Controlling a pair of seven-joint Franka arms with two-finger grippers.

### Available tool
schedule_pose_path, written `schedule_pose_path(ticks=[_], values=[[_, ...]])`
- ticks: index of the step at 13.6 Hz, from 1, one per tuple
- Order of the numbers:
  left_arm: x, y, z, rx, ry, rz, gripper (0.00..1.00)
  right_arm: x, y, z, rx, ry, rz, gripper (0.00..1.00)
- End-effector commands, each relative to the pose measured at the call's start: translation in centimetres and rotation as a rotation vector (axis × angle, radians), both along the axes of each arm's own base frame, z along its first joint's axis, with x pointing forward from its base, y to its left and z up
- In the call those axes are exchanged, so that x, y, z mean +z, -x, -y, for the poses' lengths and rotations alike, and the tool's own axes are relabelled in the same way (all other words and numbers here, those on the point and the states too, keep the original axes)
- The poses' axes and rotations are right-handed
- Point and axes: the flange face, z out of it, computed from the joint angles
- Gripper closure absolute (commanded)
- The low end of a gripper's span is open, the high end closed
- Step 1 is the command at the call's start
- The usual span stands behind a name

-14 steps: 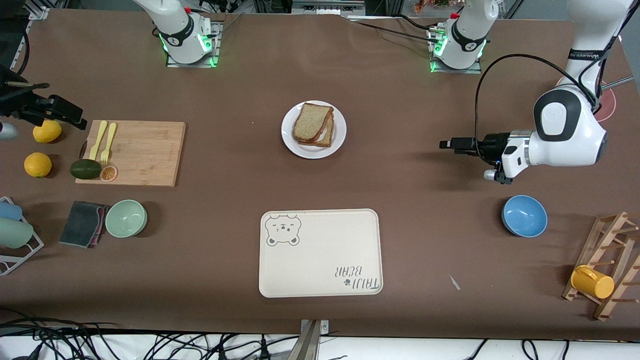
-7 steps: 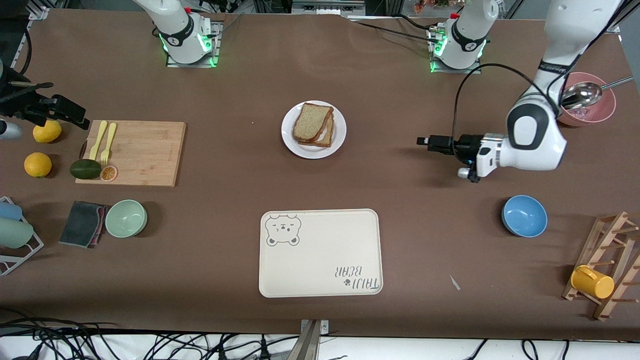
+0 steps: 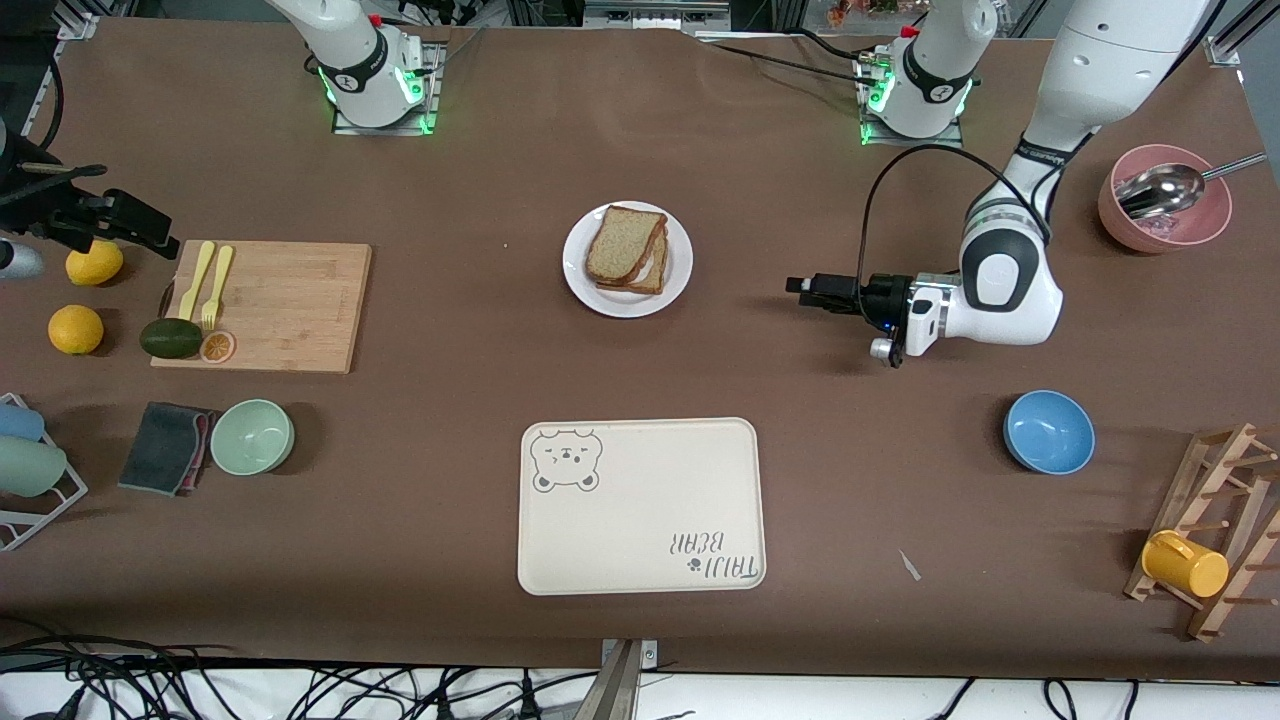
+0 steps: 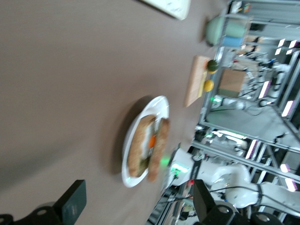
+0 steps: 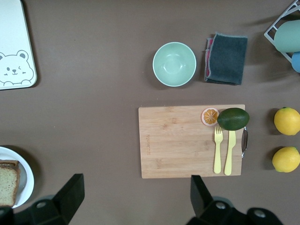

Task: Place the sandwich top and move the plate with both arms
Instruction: 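Move the left gripper from the blue bowl toward the white plate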

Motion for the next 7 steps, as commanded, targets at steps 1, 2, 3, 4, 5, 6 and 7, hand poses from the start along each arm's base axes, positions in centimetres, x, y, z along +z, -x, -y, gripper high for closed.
schedule_pose_path(ticks=[1,2,3,4,5,6,7], values=[[-0.1,0.4,3.4,0.066,-0.007,0.052,0.00,0.6,-0.1,-0.1,-0.001,-0.014,-0.001,0.00],[-0.4,0.5,4.5,0.088,-0.020,0.057,0.00,0.6,0.0,-0.1,-0.001,-0.014,-0.001,0.00],[-0.6,0.6,5.4,0.114,-0.034,0.060,0.00,0.6,0.0,-0.1,-0.001,-0.014,-0.003,0.00],[-0.6,0.4,6.0,0.132,-0.059,0.075,0.00,0.6,0.0,-0.1,-0.001,-0.014,-0.003,0.00],[-0.5,0.1,6.5,0.132,-0.076,0.089,0.00,0.6,0.0,-0.1,-0.001,-0.014,-0.003,0.00],[0.0,-0.1,7.8,0.114,-0.081,0.100,0.00,0.6,0.0,-0.1,-0.001,-0.014,-0.003,0.00],[-0.1,-0.2,8.0,0.128,-0.100,0.099,0.00,0.6,0.0,-0.1,-0.001,-0.014,-0.003,0.00]])
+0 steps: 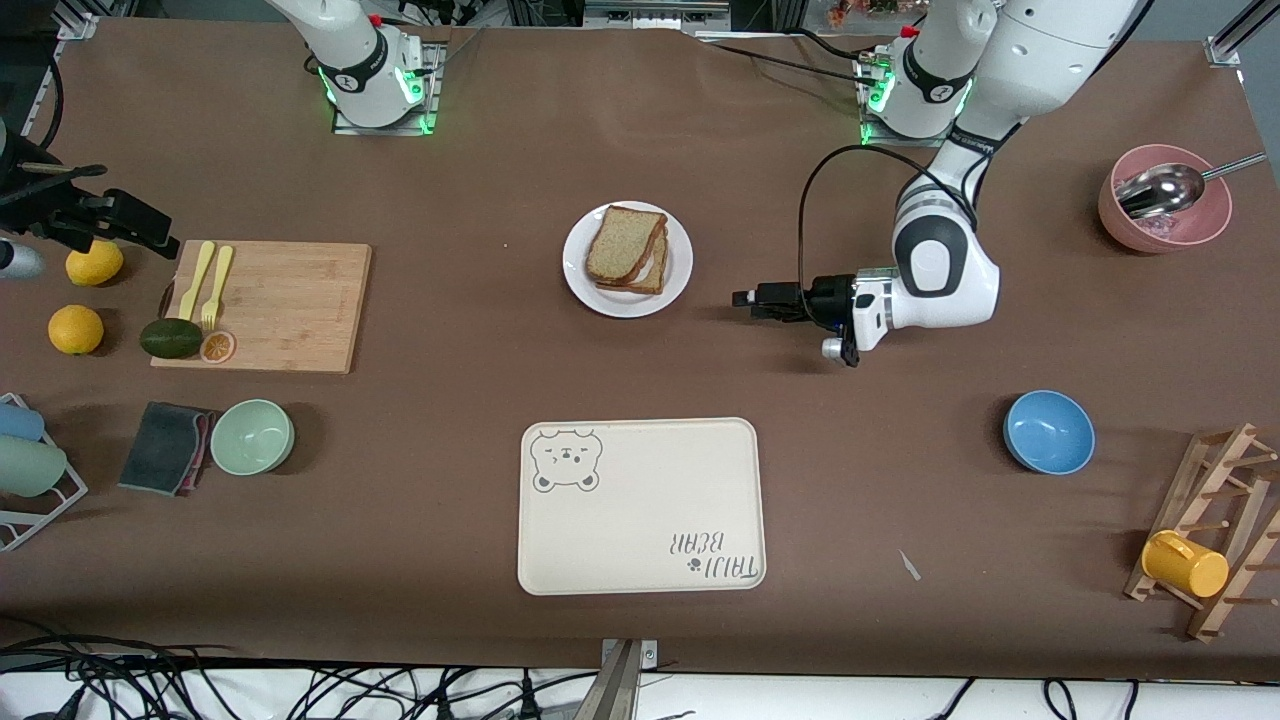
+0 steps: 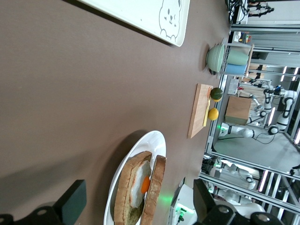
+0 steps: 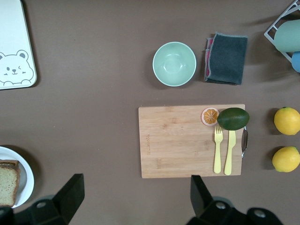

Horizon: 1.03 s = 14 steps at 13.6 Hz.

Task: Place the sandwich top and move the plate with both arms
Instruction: 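Move the left gripper from the blue bowl toward the white plate, then lower the left gripper and grip the white plate rim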

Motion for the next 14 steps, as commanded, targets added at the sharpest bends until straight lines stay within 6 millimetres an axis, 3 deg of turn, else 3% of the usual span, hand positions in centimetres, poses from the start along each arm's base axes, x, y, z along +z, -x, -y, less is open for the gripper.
schedule_pose_path(ticks=[1,3,6,9,11,14], values=[[0.2,-0.6,0.9,0.056,-0.061,0.018,0.00,0.6,0.0,-0.1,0.000,-0.013,-0.002,0.00],[-0.2,0.0,2.2,0.057,-0.119,0.038,0.00,0.6,0.0,-0.1,0.000,-0.013,-0.002,0.00],[-1.6,0.7,2.0,0.058,-0.087,0.080,0.00,0.6,0.0,-0.2,0.000,-0.014,-0.002,0.00],[-3.7,3.5,1.5,0.034,-0.053,0.116,0.00,0.6,0.0,-0.2,0.000,-0.014,-0.002,0.00],[-4.1,4.6,1.6,0.017,-0.045,0.109,0.00,0.6,0.0,-0.2,0.002,-0.014,-0.002,0.00],[-3.8,6.3,3.7,0.007,-0.018,0.093,0.00,0.6,0.0,-0.2,0.002,-0.014,-0.002,0.00]])
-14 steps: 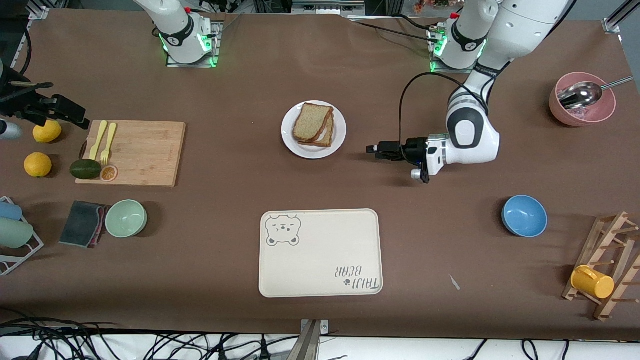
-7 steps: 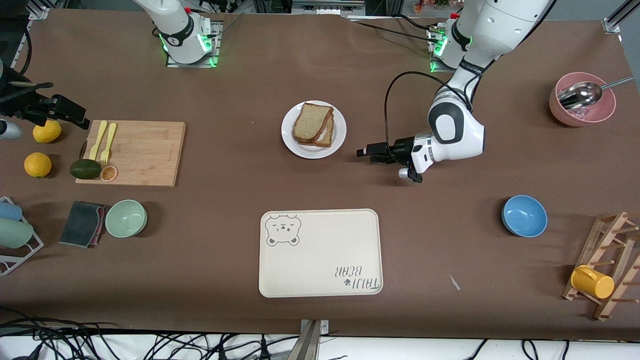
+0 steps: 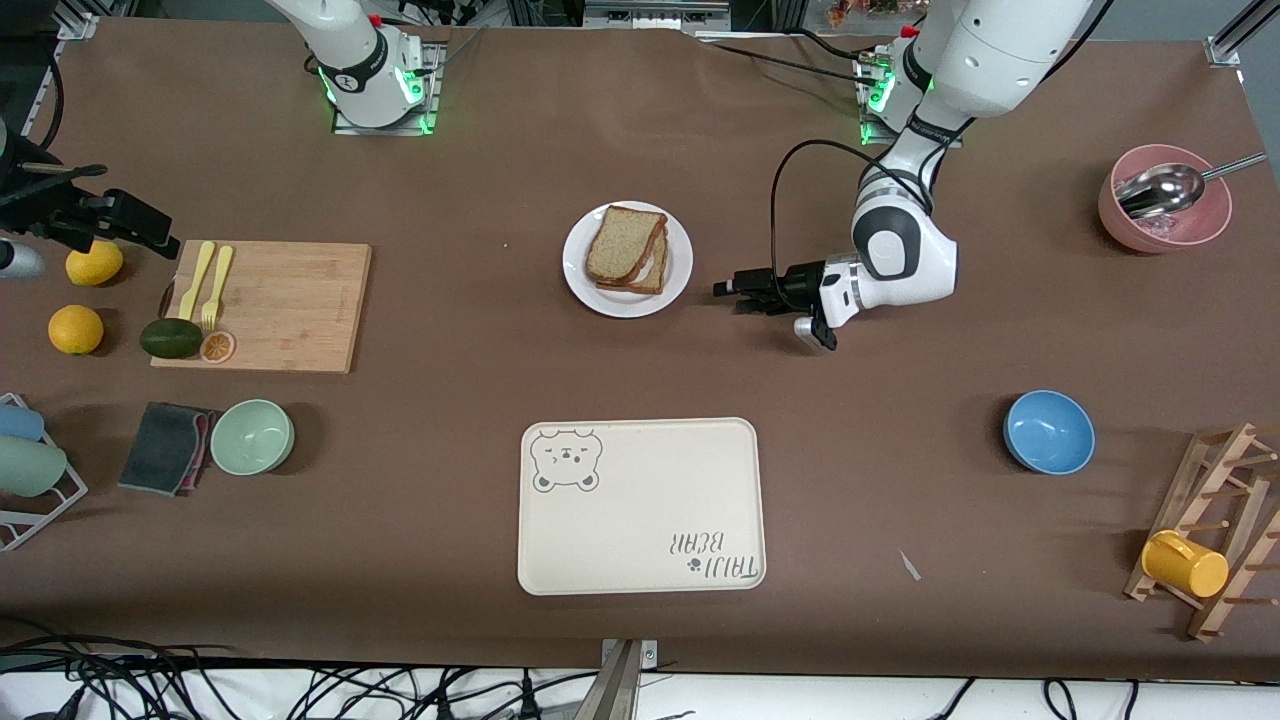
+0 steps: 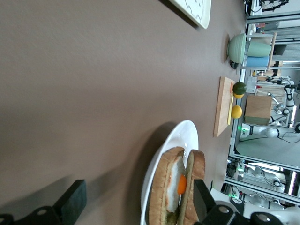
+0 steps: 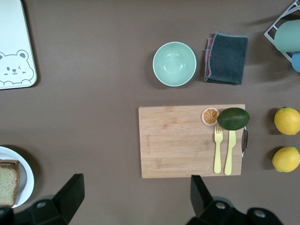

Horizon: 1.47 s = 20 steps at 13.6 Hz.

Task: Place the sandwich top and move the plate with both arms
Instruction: 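Lower the left gripper and grip the white plate rim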

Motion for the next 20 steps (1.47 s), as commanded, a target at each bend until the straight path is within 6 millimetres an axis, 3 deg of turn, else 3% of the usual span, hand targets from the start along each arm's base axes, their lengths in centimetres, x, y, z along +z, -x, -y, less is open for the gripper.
schedule_pose_path(ticks=[1,3,6,14,20], values=[[1.3,1.5,1.9,-0.002,0.034,0.021,0.00,0.6,0.0,-0.2,0.001,-0.014,-0.002,0.00],[1.6,2.5,3.5,0.004,0.050,0.008,0.00,0.6,0.0,-0.2,0.001,-0.014,-0.002,0.00],[1.7,3.1,4.4,-0.010,0.061,0.005,0.00,0.6,0.0,-0.2,0.000,-0.014,-0.002,0.00],[0.6,5.1,5.3,-0.034,0.001,-0.001,0.00,0.6,0.0,-0.1,-0.002,-0.014,-0.002,0.00],[-1.3,6.8,6.1,-0.019,-0.014,0.007,0.01,0.6,0.0,-0.1,-0.002,-0.014,-0.004,0.00]])
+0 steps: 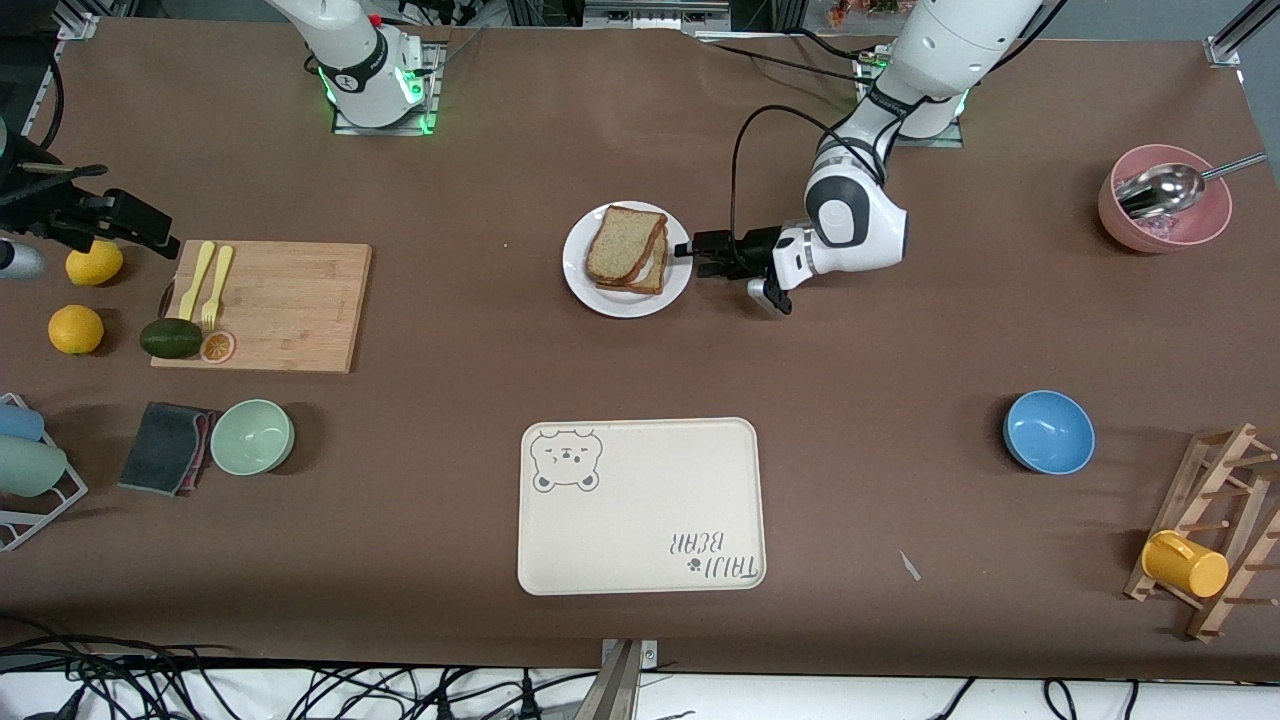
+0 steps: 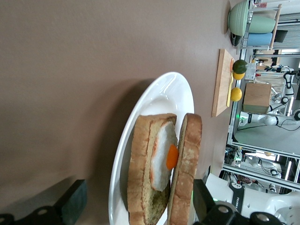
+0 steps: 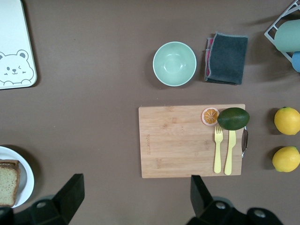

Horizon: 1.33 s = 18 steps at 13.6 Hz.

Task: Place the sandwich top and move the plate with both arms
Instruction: 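Lower the left gripper and grip the white plate rim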

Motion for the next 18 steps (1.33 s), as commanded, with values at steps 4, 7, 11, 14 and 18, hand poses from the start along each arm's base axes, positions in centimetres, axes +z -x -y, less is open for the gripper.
schedule_pose_path(ticks=[4,7,11,14,18], values=[[-1.2,1.8,0.9,-0.004,-0.021,0.017,0.09,0.6,0.0,0.0,-0.003,-0.014,-0.009,0.00],[-1.7,1.9,0.8,-0.003,-0.021,0.021,0.18,0.6,0.0,0.0,-0.003,-0.014,-0.009,0.00],[-1.7,2.0,0.9,-0.003,-0.019,0.024,0.34,0.6,0.0,0.0,-0.005,-0.014,-0.009,0.00],[-1.7,2.1,1.0,0.000,-0.018,0.023,0.45,0.6,0.0,0.0,-0.003,-0.014,-0.009,0.00],[-2.1,2.2,0.8,0.001,-0.021,0.016,0.58,0.6,0.0,0.0,-0.003,-0.014,-0.009,0.00]])
